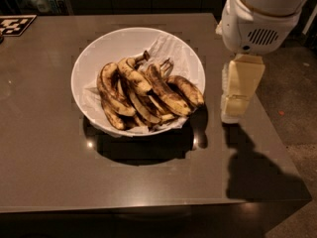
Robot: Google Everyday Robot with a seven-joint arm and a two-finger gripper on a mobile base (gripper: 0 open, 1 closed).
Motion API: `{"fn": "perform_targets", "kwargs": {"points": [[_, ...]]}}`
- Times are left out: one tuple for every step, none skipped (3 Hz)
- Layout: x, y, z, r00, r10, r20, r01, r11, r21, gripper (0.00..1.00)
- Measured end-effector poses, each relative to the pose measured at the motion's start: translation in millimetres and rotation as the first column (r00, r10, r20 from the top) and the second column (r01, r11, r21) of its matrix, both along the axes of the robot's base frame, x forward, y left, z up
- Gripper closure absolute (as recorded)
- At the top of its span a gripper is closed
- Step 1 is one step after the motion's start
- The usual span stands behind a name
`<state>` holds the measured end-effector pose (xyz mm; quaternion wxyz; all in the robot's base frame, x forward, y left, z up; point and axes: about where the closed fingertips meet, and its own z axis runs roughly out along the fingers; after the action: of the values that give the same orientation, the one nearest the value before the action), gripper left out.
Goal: Pick banana from white bowl
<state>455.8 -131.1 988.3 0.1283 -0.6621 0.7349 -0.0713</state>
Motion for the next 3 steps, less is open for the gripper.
{"fn": "perform_targets", "kwargs": {"points": [[-2,24,-4,0.9994,0.030,-0.016,-0.031,0.998,-0.048,0.00],[-2,25,-4,0.9994,0.032,-0.015,-0.032,0.998,-0.049,0.00],[0,40,-4,0.9989,0.046,0.000,-0.046,0.999,-0.008,0.00]]}}
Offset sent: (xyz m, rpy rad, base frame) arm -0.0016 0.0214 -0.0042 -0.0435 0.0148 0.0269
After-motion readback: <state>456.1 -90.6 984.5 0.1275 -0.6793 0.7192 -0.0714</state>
